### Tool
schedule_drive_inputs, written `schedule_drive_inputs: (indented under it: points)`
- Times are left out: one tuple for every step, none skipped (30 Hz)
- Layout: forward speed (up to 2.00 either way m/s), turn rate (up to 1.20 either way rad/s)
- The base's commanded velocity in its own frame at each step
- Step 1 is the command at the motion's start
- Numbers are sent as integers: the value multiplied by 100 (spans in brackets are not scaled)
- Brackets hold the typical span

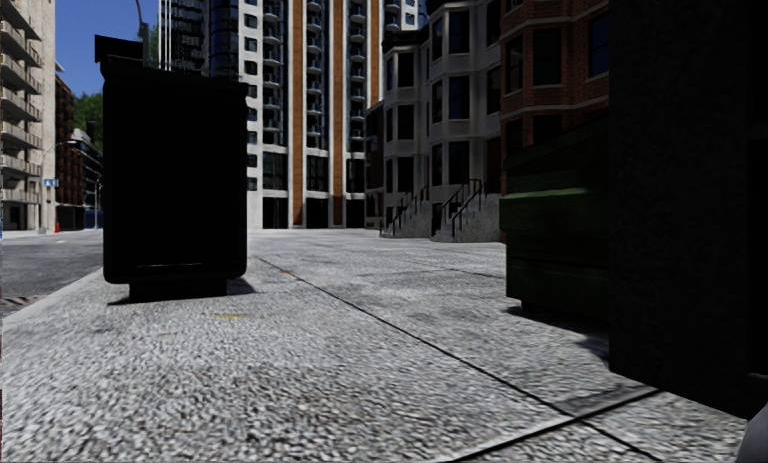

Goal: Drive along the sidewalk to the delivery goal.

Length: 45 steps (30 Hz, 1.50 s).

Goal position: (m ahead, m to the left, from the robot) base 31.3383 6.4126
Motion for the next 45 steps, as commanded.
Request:
schedule_drive_inputs:
  points:
    - [80, -88]
    - [81, -87]
    - [81, -87]
    - [81, -85]
    - [81, -65]
    - [81, -65]
    - [81, -48]
    - [81, -44]
    - [81, -43]
    - [81, -43]
    - [81, -43]
    - [81, 0]
    - [81, 0]
    - [81, 0]
    - [81, 0]
    - [81, 0]
    - [81, 0]
    - [81, 0]
    - [81, 0]
    - [81, 0]
    - [81, 12]
    - [81, 30]
    - [82, 44]
    - [91, 51]
    - [91, 51]
    - [200, 53]
    - [200, 54]
    - [200, 54]
    - [200, 54]
    - [200, 54]
    - [200, 54]
    - [200, 54]
    - [200, 54]
    - [200, 54]
    - [200, 54]
    - [200, 54]
    - [200, 54]
    - [200, 42]
    - [200, 42]
    - [200, 21]
    - [200, 0]
    - [200, 0]
    - [200, 0]
    - [200, 0]
    - [200, 0]
